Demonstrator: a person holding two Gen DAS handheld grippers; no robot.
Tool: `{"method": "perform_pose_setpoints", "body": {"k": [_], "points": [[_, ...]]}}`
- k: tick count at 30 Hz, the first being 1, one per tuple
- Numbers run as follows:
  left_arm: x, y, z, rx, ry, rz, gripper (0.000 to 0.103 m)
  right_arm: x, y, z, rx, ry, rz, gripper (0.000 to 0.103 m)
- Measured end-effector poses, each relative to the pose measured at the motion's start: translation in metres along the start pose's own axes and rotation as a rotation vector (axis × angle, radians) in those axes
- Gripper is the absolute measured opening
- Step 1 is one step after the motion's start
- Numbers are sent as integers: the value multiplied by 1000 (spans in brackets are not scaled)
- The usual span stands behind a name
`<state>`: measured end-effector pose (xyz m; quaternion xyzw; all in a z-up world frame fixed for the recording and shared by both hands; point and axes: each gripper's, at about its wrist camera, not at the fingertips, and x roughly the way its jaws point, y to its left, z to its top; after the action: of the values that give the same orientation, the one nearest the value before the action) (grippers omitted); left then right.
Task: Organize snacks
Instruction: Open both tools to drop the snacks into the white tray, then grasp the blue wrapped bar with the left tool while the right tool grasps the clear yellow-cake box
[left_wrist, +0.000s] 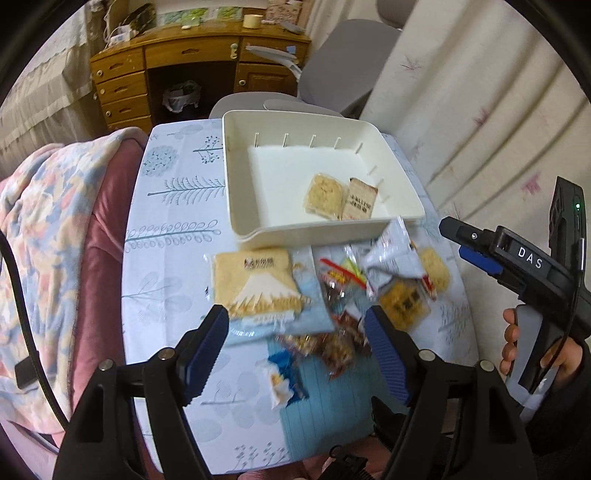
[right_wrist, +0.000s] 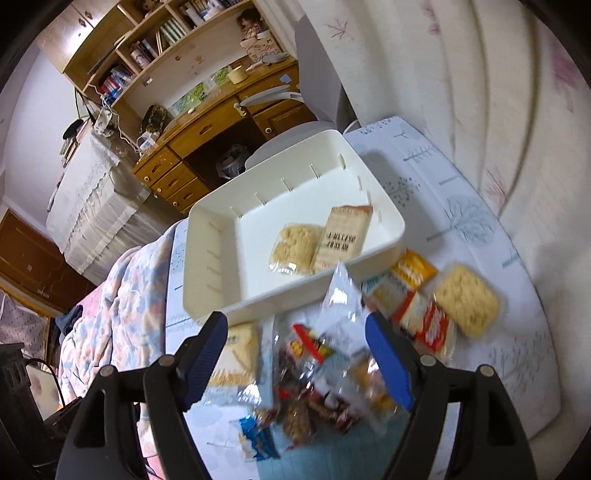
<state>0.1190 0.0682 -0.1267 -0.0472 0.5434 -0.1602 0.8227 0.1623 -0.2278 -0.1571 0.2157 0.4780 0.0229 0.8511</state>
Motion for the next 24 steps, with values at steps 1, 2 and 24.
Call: {"method": "perform_pose_setpoints", "body": {"k": [1, 2, 24], "points": [[-4, 1, -6, 15, 0, -3, 78, -6, 1, -9, 9, -8, -5, 78], [-7, 2, -10, 26, 1, -6, 78, -9, 2, -14, 15, -12, -6, 79], [17, -5, -80, 178, 149, 3, 91, -31, -28, -118, 167, 62, -53, 87]]}}
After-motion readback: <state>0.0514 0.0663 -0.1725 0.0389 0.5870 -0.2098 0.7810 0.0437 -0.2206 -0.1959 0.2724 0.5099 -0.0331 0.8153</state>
